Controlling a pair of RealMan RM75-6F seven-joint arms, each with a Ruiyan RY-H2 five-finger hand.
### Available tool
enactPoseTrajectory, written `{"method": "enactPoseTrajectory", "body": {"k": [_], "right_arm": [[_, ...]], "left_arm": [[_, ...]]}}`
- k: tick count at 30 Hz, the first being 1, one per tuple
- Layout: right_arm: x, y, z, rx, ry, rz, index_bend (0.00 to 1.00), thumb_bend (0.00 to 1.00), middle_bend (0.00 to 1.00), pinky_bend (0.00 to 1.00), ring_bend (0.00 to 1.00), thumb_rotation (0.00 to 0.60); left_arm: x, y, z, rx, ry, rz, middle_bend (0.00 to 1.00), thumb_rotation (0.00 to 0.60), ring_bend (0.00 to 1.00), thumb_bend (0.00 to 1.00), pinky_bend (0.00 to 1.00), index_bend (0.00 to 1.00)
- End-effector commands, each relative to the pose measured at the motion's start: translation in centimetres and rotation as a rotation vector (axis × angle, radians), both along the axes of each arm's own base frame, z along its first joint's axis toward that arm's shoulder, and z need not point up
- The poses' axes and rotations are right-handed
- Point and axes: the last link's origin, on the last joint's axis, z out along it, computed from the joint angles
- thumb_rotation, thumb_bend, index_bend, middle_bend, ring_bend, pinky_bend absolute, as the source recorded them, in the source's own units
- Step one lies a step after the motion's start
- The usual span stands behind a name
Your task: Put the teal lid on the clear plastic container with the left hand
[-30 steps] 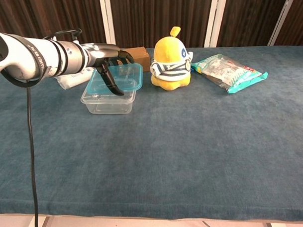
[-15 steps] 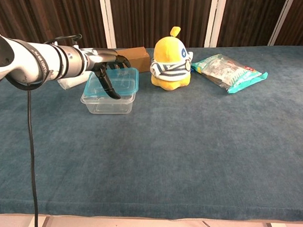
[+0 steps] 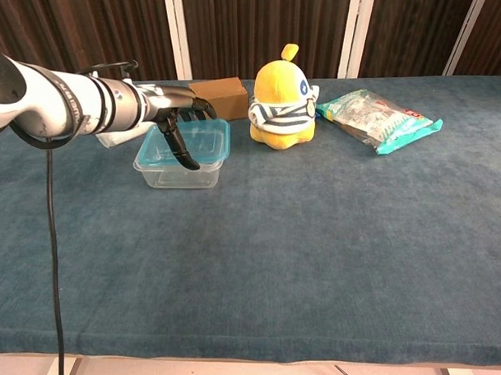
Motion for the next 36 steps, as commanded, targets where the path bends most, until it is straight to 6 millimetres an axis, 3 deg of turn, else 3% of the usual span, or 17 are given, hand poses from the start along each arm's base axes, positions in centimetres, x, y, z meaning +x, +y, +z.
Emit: {"method": "enactPoseTrajectory", "body": {"k": [1, 12, 22, 36], "right_arm": [[0.0, 0.01, 0.04, -0.001, -0.001, -0.001, 0.0, 0.13, 0.0, 0.01, 0.0, 0.6], [-0.03, 0.11, 0.26, -0.006, -0.007, -0.001, 0.0, 0.13, 0.0, 0.01, 0.0, 0.6], [-0.02, 0.14, 0.3, -0.007, -0.008, 0.0, 0.0, 0.13, 0.0, 0.01, 0.0, 0.6], [-0.02, 0.14, 0.35, -0.01, -0.008, -0.002, 0.0, 0.13, 0.0, 0.01, 0.0, 0.6]], "left_arm": [[0.1, -0.02, -0.06, 0.0, -0.006, 0.0, 0.48, 0.6, 0.39, 0.24, 0.26, 0.18], [-0.16, 0.37, -0.1, 0.03, 0.02, -0.018, 0.42, 0.6, 0.32, 0.24, 0.21, 0.15], [-0.28, 0.25, -0.14, 0.007, 0.044, -0.01, 0.26, 0.6, 0.16, 0.23, 0.14, 0.08], [-0.62, 0.25, -0.01, -0.001, 0.051, 0.0, 0.23, 0.6, 0.12, 0.22, 0.11, 0.04]]}}
